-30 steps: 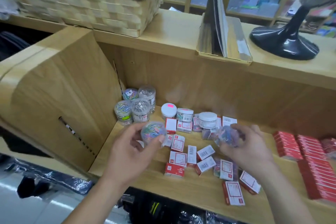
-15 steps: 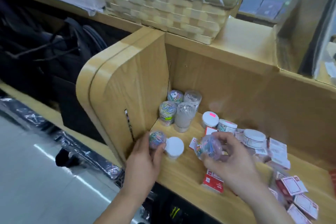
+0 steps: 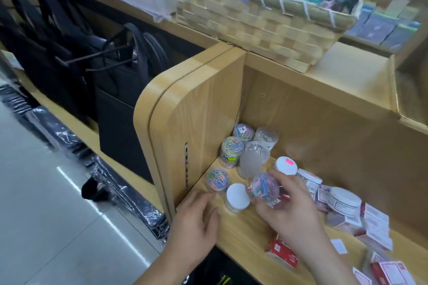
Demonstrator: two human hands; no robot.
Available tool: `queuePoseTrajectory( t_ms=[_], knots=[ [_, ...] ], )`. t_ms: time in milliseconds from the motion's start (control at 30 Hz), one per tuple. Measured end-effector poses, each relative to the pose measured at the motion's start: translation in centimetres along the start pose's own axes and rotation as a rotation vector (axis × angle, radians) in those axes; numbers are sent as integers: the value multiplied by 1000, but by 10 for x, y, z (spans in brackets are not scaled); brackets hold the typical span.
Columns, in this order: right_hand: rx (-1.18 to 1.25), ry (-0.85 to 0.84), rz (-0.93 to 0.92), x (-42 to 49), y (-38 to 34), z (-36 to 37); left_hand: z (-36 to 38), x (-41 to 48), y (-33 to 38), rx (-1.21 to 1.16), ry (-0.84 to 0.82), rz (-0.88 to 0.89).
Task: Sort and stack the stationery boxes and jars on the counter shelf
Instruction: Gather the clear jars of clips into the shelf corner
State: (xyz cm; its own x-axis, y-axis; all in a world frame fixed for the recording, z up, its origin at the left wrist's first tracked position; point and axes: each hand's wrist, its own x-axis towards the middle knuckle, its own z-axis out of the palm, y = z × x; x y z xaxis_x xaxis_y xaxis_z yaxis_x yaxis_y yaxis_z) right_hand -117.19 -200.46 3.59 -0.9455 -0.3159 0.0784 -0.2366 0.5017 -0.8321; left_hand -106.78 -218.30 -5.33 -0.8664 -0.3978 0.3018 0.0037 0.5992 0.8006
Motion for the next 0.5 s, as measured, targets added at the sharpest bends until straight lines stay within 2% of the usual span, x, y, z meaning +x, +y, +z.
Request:
queuePoseTrajectory(
  t_ms=[100, 200, 367, 500],
  knots=[
    [-68, -73, -67, 15, -8, 21, 7, 5, -5, 16, -60, 52],
    [-117, -69, -145, 28, -12, 42, 9, 13, -10, 39, -97, 60],
    [-328, -9, -130, 44, -10, 74, -1, 4, -24, -84, -140, -61],
    [-370, -25, -135, 47, -11, 85, -3, 0, -29, -121, -155, -86]
  ],
)
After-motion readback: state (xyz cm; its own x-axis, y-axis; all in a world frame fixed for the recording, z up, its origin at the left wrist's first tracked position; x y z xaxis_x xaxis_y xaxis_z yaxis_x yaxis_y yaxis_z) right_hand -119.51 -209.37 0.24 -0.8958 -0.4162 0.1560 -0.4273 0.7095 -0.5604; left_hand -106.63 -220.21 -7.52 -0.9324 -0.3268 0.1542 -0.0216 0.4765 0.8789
